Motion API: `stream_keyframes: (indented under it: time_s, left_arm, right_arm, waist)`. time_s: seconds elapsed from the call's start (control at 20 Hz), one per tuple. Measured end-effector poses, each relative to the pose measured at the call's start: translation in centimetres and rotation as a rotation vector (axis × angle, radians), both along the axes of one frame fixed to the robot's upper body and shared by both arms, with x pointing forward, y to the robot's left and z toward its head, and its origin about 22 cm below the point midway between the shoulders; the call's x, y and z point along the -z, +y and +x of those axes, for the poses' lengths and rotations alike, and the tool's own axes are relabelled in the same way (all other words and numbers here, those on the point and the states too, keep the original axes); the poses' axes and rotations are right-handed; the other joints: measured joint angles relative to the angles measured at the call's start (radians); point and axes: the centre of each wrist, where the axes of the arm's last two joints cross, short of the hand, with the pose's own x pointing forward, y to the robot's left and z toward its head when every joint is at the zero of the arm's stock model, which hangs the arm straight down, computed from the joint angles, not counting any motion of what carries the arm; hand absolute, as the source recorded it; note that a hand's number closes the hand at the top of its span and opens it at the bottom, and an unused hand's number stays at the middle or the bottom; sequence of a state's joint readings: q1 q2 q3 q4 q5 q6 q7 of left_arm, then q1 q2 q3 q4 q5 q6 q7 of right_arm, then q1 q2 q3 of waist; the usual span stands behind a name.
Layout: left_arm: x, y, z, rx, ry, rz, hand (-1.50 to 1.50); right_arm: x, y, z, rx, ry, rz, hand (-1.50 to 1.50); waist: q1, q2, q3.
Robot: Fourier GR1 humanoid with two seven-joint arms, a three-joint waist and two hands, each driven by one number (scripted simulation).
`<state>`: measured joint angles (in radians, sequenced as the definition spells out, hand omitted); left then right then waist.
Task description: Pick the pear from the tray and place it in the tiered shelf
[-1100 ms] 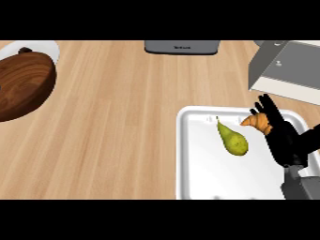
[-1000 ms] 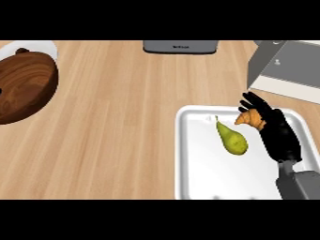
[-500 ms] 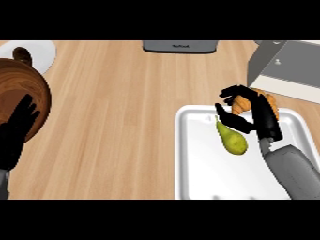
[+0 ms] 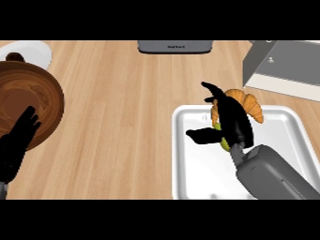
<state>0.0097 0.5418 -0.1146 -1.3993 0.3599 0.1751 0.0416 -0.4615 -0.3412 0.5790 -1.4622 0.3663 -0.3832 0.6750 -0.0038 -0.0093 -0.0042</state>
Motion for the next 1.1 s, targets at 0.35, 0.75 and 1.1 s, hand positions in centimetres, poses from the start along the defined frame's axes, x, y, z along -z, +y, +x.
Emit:
stream_keyframes:
  time_s: [0.35, 0.75, 1.1]
  left_arm:
    - [0.5, -0.3, -0.2, 0.011, -0.001, -0.006, 0.00]
    - [0.5, 0.1, -0.1, 0.018, -0.002, -0.002, 0.00]
    - [0.5, -0.1, -0.1, 0.020, -0.003, -0.012, 0.00]
  right_arm:
    - [-4.9, 1.5, 0.9, -0.033, 0.185, -0.328, -1.50]
    - [-5.7, 1.7, 1.9, -0.223, 0.431, -0.572, -1.50]
    - [-5.6, 0.8, 3.3, -0.275, 0.522, -0.686, -1.50]
  waist:
    - [0.003, 0.001, 0.000]
    - [0.013, 0.007, 0.001]
    - [0.013, 0.008, 0.003]
